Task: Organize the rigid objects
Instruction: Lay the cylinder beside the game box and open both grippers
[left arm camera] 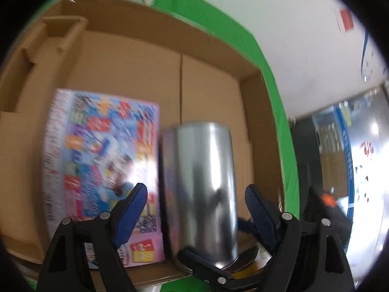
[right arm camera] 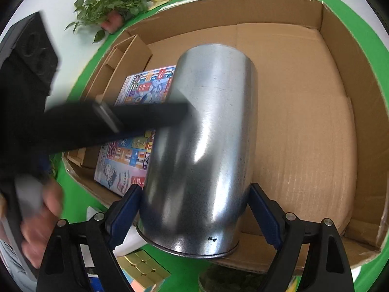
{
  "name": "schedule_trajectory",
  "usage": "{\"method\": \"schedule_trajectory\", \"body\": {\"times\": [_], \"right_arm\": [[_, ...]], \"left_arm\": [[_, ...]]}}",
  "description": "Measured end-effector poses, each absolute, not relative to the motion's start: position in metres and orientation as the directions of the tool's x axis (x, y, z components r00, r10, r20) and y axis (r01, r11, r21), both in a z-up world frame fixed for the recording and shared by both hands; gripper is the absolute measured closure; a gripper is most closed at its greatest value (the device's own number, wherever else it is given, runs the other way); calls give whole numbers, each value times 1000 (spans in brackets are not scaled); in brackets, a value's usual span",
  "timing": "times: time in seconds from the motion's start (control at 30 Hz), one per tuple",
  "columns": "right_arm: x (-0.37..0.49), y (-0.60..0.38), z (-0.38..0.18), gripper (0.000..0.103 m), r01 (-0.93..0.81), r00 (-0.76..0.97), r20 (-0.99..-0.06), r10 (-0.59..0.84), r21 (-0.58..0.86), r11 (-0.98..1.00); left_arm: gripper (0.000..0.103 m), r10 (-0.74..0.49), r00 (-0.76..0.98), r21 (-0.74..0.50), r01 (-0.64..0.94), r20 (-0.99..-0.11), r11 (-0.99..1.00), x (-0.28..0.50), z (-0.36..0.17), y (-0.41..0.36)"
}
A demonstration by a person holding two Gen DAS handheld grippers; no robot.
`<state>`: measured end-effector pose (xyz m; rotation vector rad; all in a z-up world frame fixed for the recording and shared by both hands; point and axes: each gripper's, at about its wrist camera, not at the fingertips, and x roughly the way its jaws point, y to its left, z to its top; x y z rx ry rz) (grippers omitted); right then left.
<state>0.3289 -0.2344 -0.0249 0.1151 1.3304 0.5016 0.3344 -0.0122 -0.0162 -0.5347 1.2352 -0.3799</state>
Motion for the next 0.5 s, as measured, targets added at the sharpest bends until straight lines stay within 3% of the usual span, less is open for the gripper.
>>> {"method": "schedule_trajectory", "body": {"times": [0.23,0.27,0.4,0.43,0.5], "right_arm": [[322,-224,-21,11,-291,150,-911,385,331,897],[318,-225,-15,5,-294,150,-899,411,357,887],[302,-236,11,4,-354,181,-854,487,406,843],[298,-239,16,9,-363,192,-849,492,404,840],[294,-244,18,34,-364,215,-847,486,392,845]], "left_arm": [[21,-465,412,-503,16,-784,864,301,16,3],[21,-439,430,-474,28,-789,880,292,18,4],[21,-347,506,-366,65,-790,928,260,20,9],[21,-324,515,-337,72,-793,939,253,15,15],[21,-297,519,-300,80,-802,951,245,9,18]]}}
